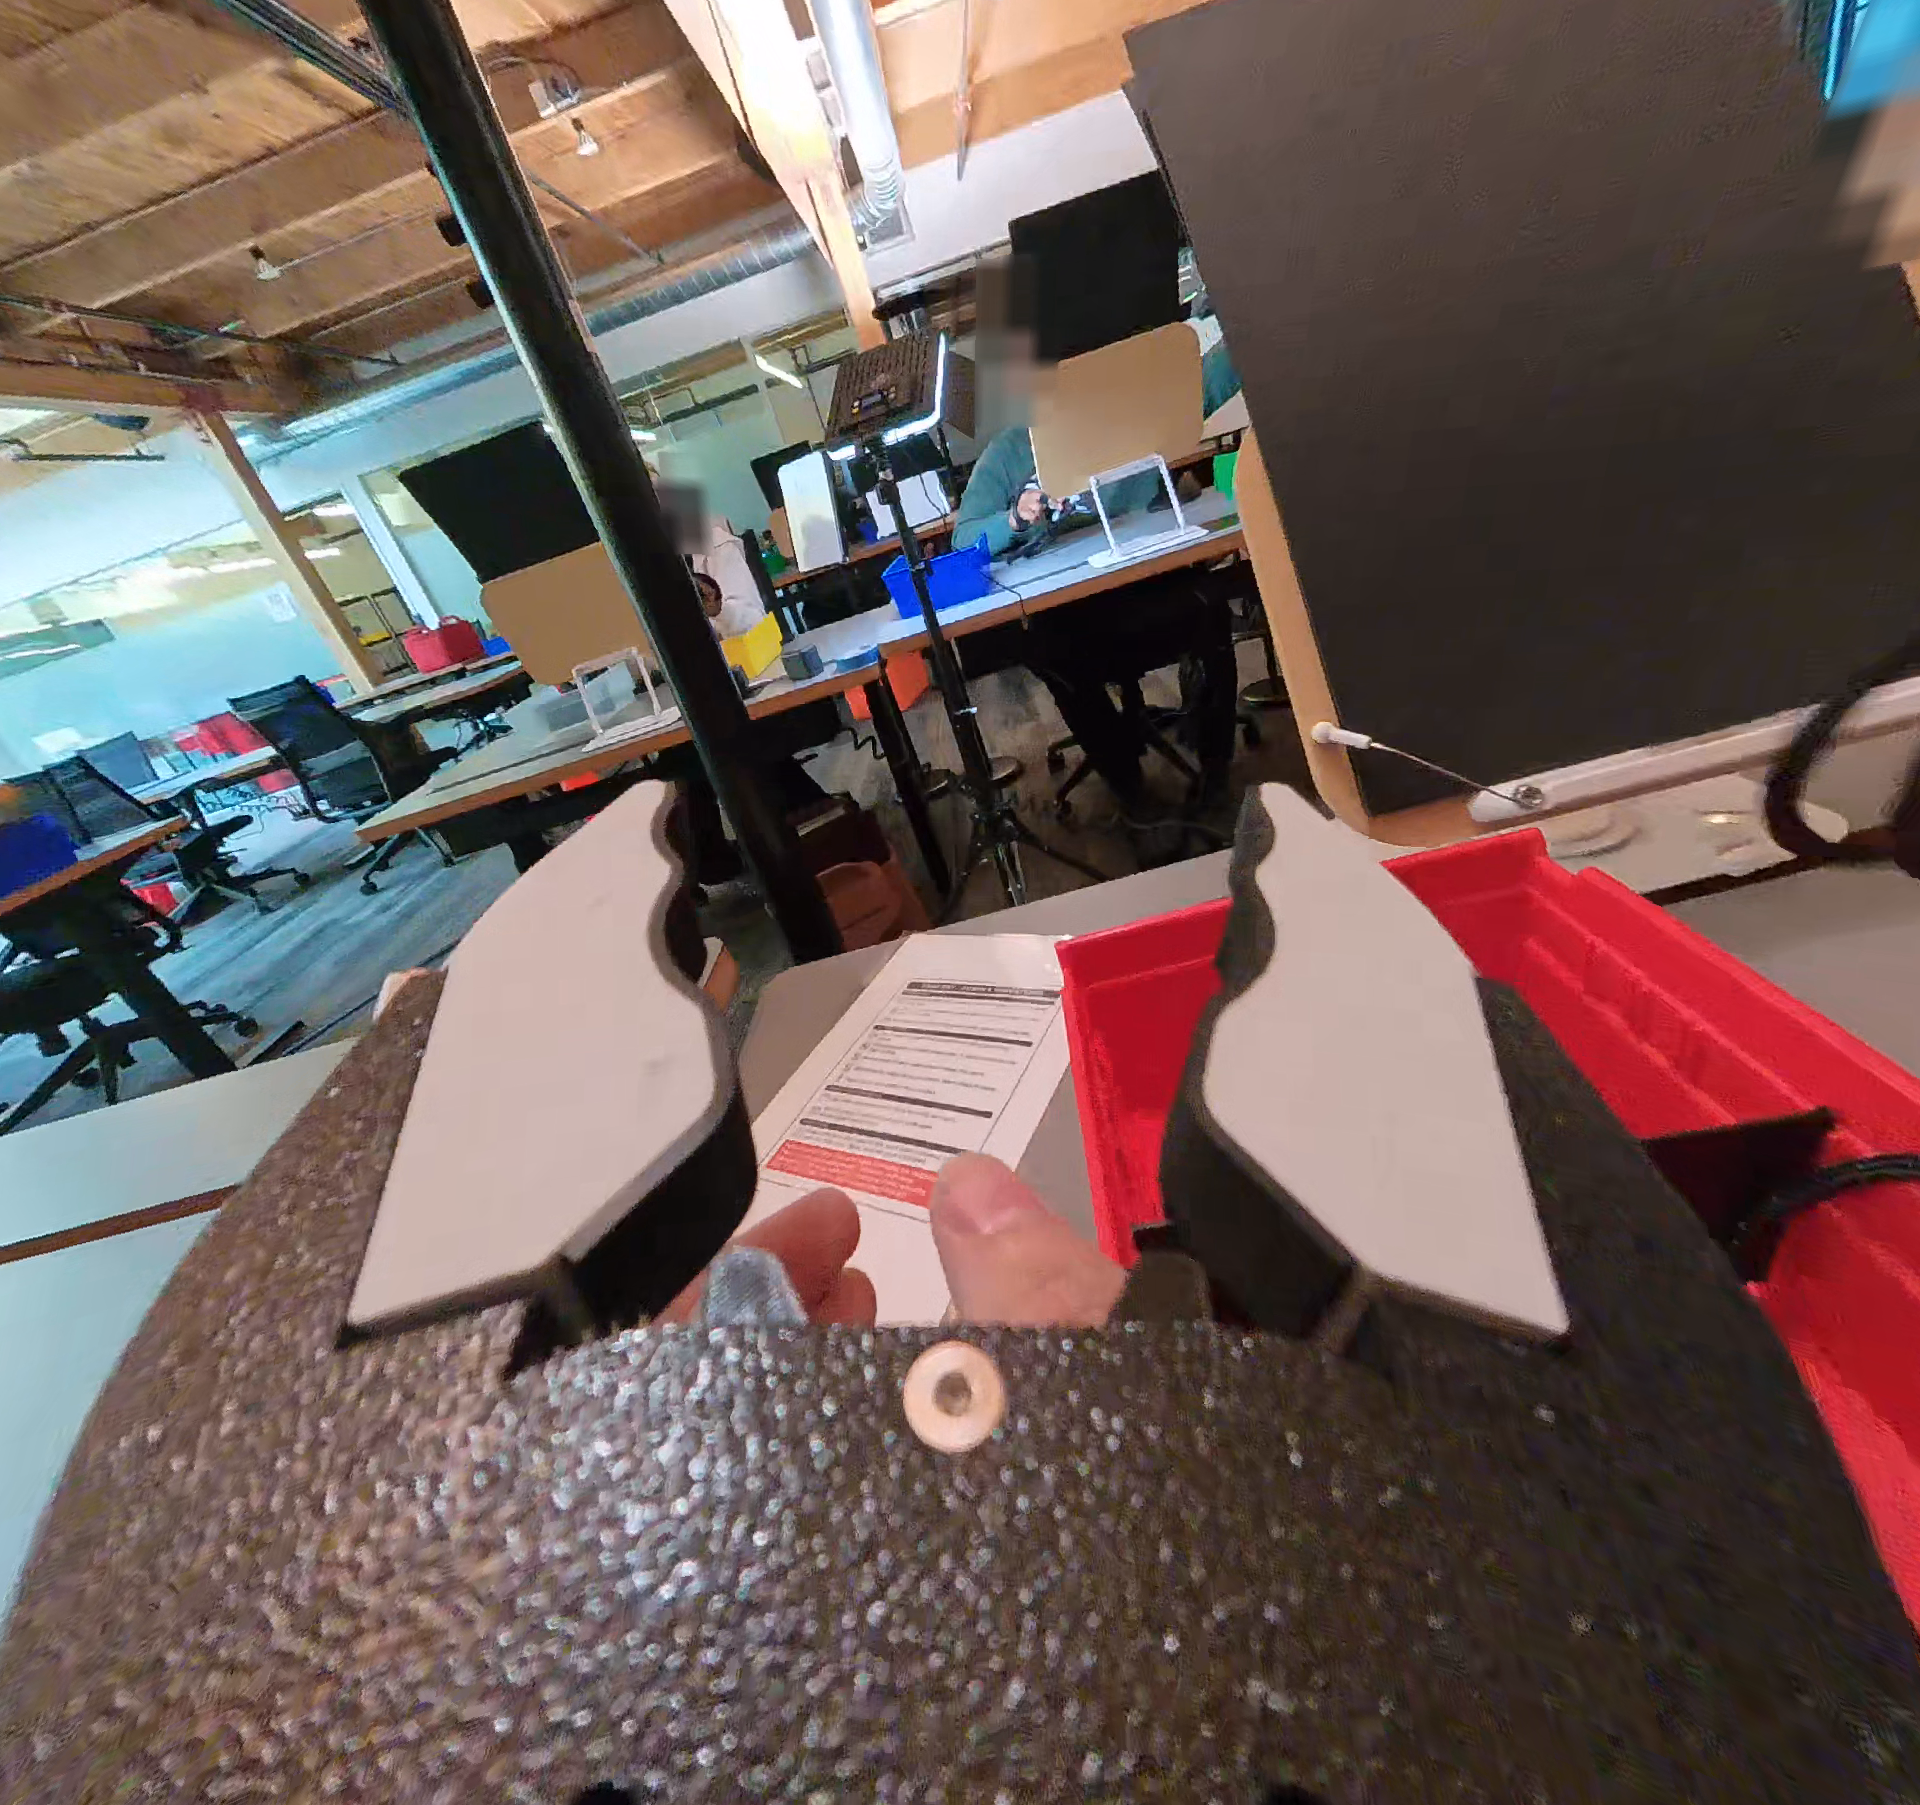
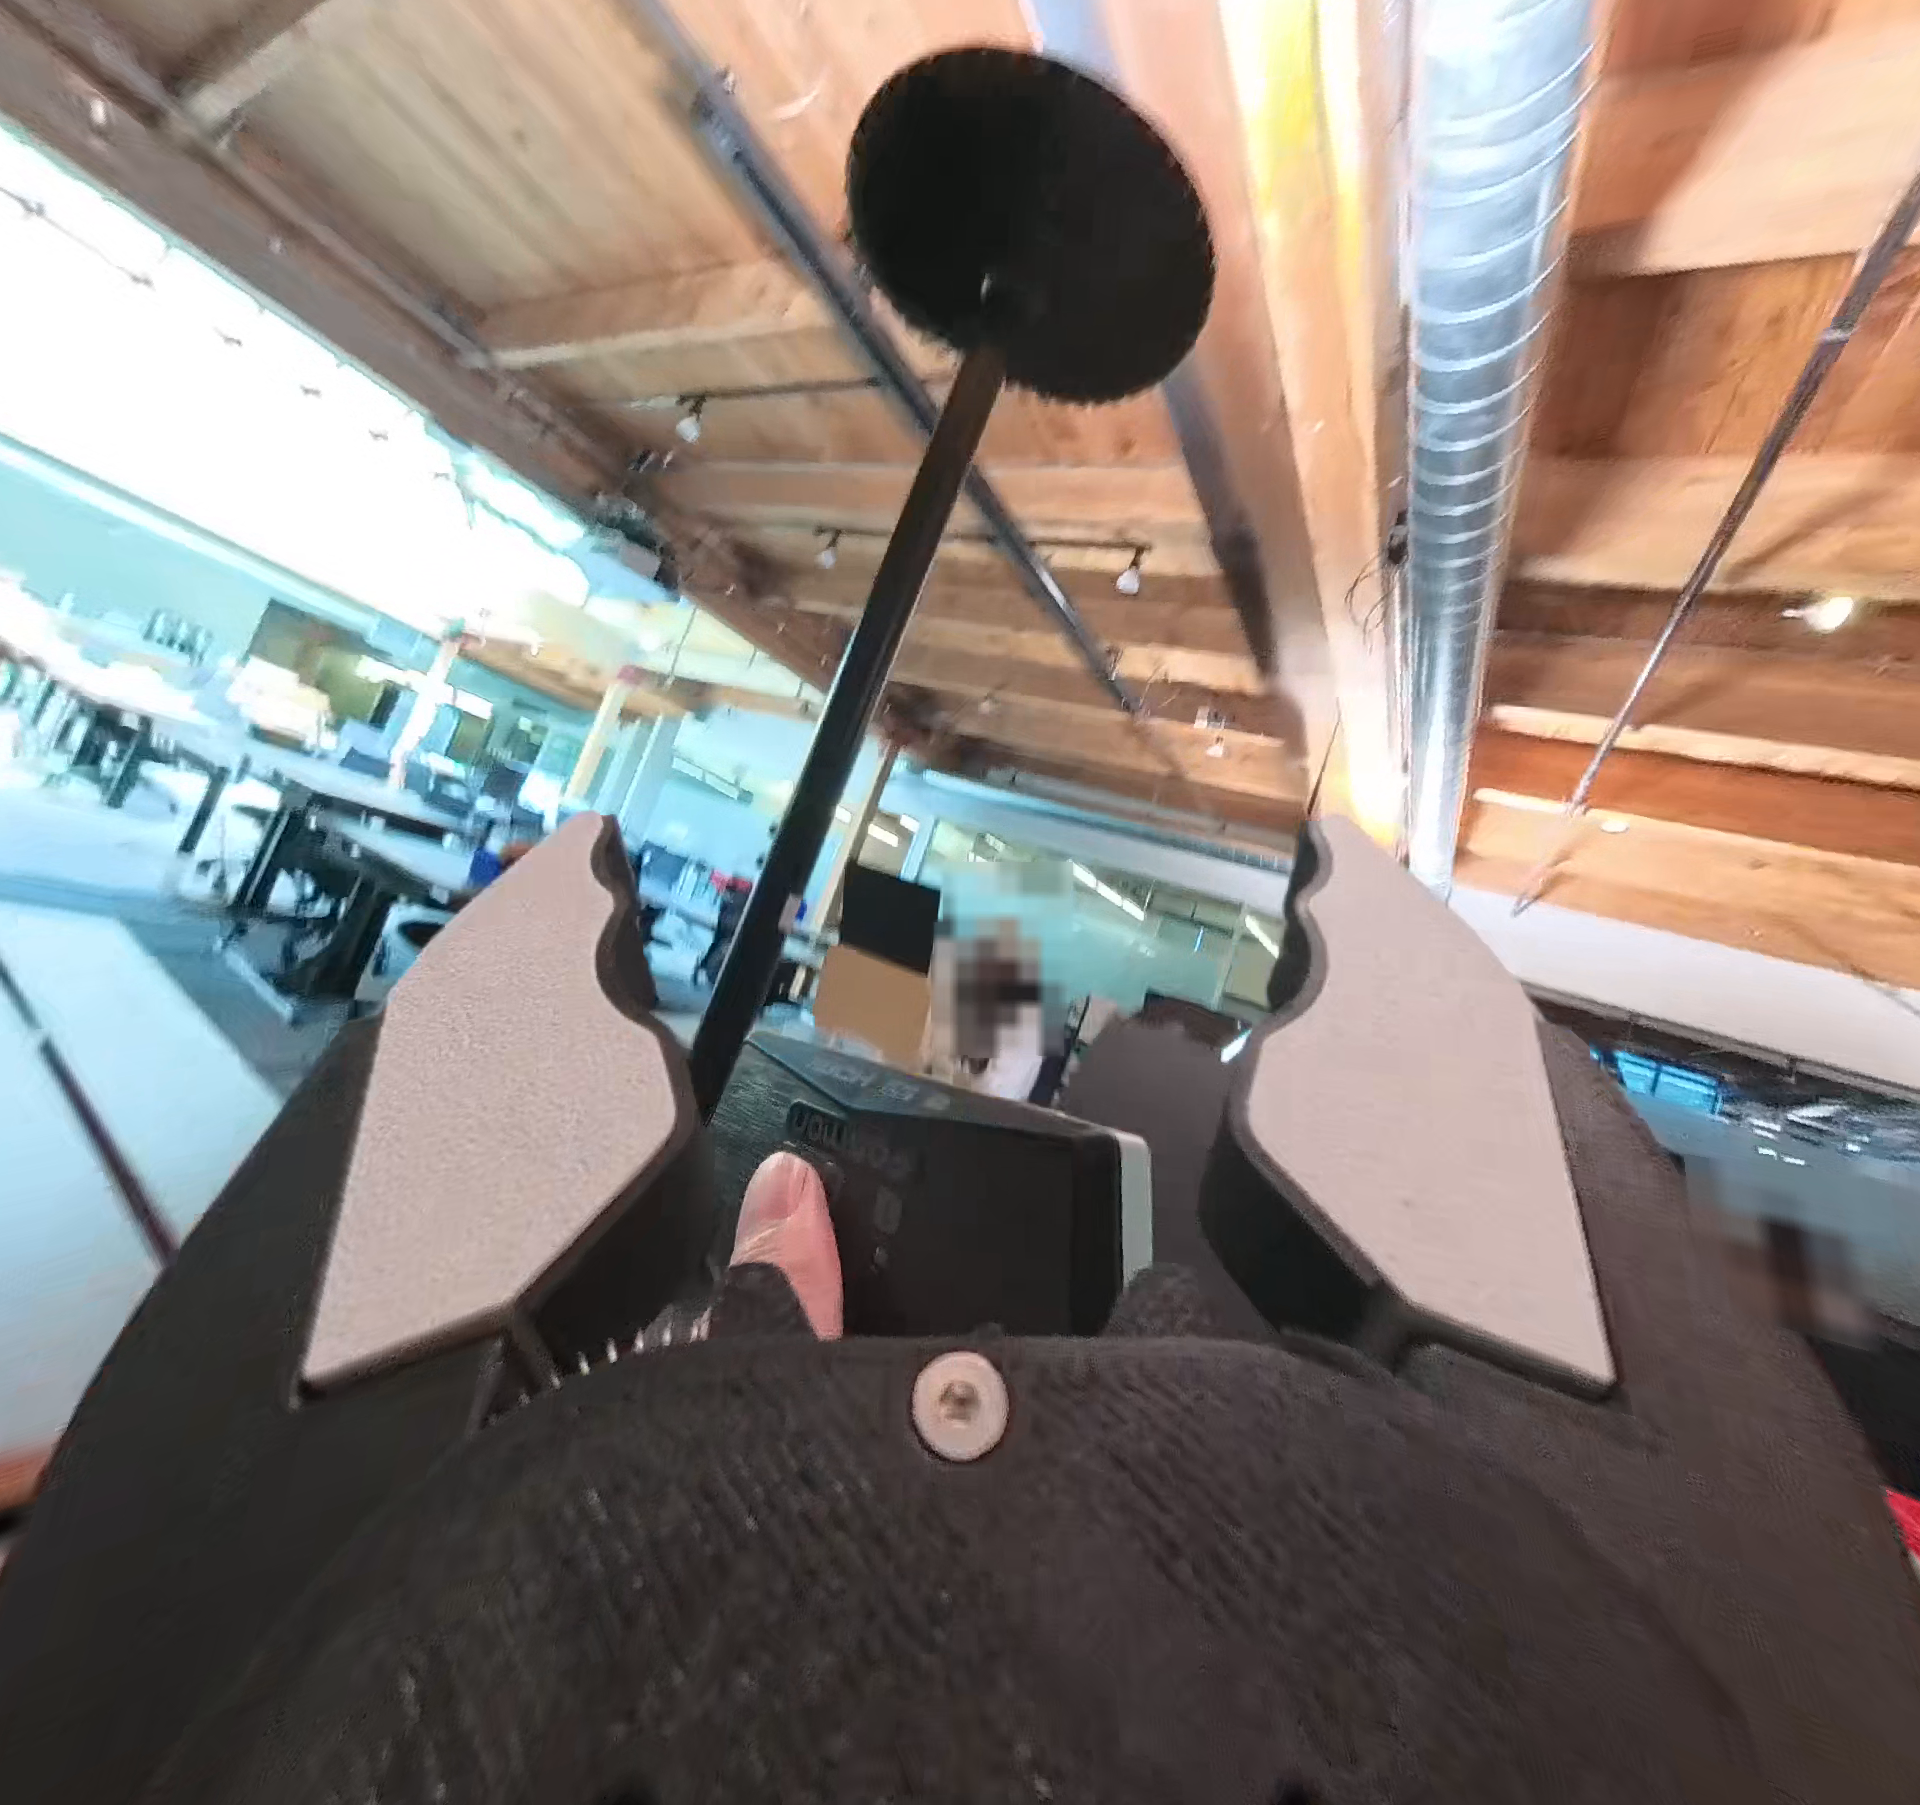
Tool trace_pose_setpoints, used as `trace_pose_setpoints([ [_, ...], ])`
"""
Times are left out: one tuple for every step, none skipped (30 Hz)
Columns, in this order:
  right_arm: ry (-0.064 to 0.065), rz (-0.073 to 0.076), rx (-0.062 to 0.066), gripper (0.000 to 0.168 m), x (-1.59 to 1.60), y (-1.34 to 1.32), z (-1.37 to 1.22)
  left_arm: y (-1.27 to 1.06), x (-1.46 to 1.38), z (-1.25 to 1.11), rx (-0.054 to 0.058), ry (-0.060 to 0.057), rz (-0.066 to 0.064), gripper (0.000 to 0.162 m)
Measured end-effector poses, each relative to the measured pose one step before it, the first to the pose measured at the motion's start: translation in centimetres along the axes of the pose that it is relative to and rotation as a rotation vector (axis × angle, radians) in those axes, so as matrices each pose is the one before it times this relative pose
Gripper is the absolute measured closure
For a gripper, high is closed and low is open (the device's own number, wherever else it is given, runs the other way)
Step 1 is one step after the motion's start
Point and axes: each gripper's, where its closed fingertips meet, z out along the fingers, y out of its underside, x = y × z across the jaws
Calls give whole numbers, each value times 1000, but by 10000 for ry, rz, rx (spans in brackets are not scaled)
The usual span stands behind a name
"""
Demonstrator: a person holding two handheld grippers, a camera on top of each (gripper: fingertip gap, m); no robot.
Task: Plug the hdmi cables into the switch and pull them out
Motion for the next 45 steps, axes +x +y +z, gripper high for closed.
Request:
trace_pose_setpoints([
  [214, 79, 276, 50, 222, -683, 1430, 443, -469, -413, -103, 37, 18, 65],
  [350, 3, 135, 50, 272, -156, 1280, 466, -324, -568, -110, 80, 103, 65],
  [368, 200, 71, 50, 188, 236, 1047, 241, -114, -708, 20, 137, 104, 65],
  [160, 354, 81, 50, -180, 490, 800, 61, 197, -824, 134, 259, 48, 67],
  [75, 209, -11, 51, -401, 895, 566, -17, 502, -881, 187, 370, -25, 67],
  [227, 49, -229, 52, -259, 1459, 361, 43, 580, -887, 158, 338, -91, 67],
  [172, 131, -158, 53, -341, 1640, 136, 175, 437, -887, 80, 188, -149, 67],
  [55, 440, 4, 54, -420, 1646, -41, 294, 340, -837, 18, 100, -208, 68],
  [-40, 419, -81, 54, -443, 1897, -150, 315, 398, -797, 17, 117, -232, 68],
  [138, 47, -363, 53, -157, 2362, -225, 326, 571, -753, 49, 208, -249, 68],
  [128, -296, -368, 52, -163, 2452, -259, 305, 903, -705, 79, 380, -268, 69],
  [-84, -320, -268, 51, -479, 2278, -292, 324, 1307, -687, 71, 602, -257, 71],
  [-120, -389, -133, 49, -551, 1938, -358, 430, 1588, -666, 6, 787, -204, 72],
  [-142, -548, -150, 47, -612, 1783, -333, 605, 1719, -640, -90, 860, -141, 74],
  [-290, -603, -305, 47, -872, 1855, -236, 725, 1643, -557, -163, 779, -100, 74],
  [-483, -751, -438, 46, -1265, 1935, -107, 751, 1370, -454, -170, 567, -81, 74],
  [-754, -1067, -465, 45, -1750, 1829, -8, 716, 1101, -343, -140, 384, -36, 74],
  [-954, -1130, -475, 45, -2143, 1620, 12, 660, 827, -231, -106, 229, -43, 74],
  [-1024, -921, -401, 46, -2316, 1341, 54, 539, 555, -76, -11, 64, -128, 75],
  [-926, -714, -378, 47, -2220, 1146, 135, 517, 418, 81, 37, 6, -224, 78],
  [-819, -536, -239, 48, -2025, 744, 159, 544, 425, 240, 0, 70, -242, 79],
  [-808, -440, -118, 51, -1866, 330, 93, 610, 298, 419, -87, 49, -175, 80],
  [-683, -357, -170, 51, -1537, 210, 72, 543, 13, 536, -111, -138, -77, 81],
  [-415, -265, -304, 53, -1017, 298, 99, 483, -349, 626, -92, -386, 37, 83],
  [-426, -188, -392, 57, -906, 411, 132, 476, -513, 667, -50, -488, 135, 86],
  [-850, -31, -452, 62, -1423, 533, 146, 561, -492, 677, -84, -420, 163, 89],
  [-1166, 190, -419, 60, -1884, 532, 52, 675, -489, 706, -167, -357, 107, 89],
  [-929, 239, -383, 55, -1556, 585, -52, 626, -539, 638, -209, -302, -48, 90],
  [-550, 218, -311, 55, -992, 618, -126, 307, -349, 491, -170, -151, -175, 90],
  [-45, 211, -98, 56, -264, 465, -244, 23, -70, 330, -58, 22, -183, 92],
  [47, 191, 65, 58, -71, 329, -407, -152, 46, 279, 55, 92, -134, 92],
  [-158, 192, 176, 60, -281, 140, -639, -151, -138, 223, 22, -75, -97, 92],
  [-220, 300, 337, 63, -357, -108, -873, -34, -473, 144, -74, -309, -68, 92],
  [-310, 390, 468, 65, -477, -313, -1082, 80, -514, 129, -169, -359, -83, 89],
  [-307, 432, 498, 65, -495, -375, -1280, 83, -495, 114, -244, -329, -168, 84],
  [-108, 445, 515, 65, -302, -416, -1456, -79, -494, -56, -177, -290, -194, 82],
  [91, 418, 525, 65, -95, -431, -1612, -563, -587, -179, 54, -371, -146, 82],
  [163, 331, 501, 64, -82, -371, -1699, -957, -608, -273, 190, -350, -149, 81],
  [118, 179, 472, 64, -222, -335, -1706, -1244, -488, -260, 203, -208, -182, 78],
  [-14, 70, 332, 64, -482, -184, -1628, -1313, -422, -125, 131, -99, -285, 71],
  [-173, 26, 142, 63, -809, 27, -1512, -1411, -356, -12, 84, -16, -471, 63],
  [-245, -26, 37, 62, -1000, 156, -1366, -1521, -392, 107, 121, -6, -529, 59],
  [-162, -111, -16, 61, -991, 209, -1229, -1628, -528, 193, 212, -121, -325, 58],
  [8, -150, -12, 61, -808, 191, -1087, -1617, -545, 282, 146, -200, 57, 58],
  [63, -128, -11, 61, -694, 168, -936, -844, -573, 683, -192, -300, 328, 57],
])
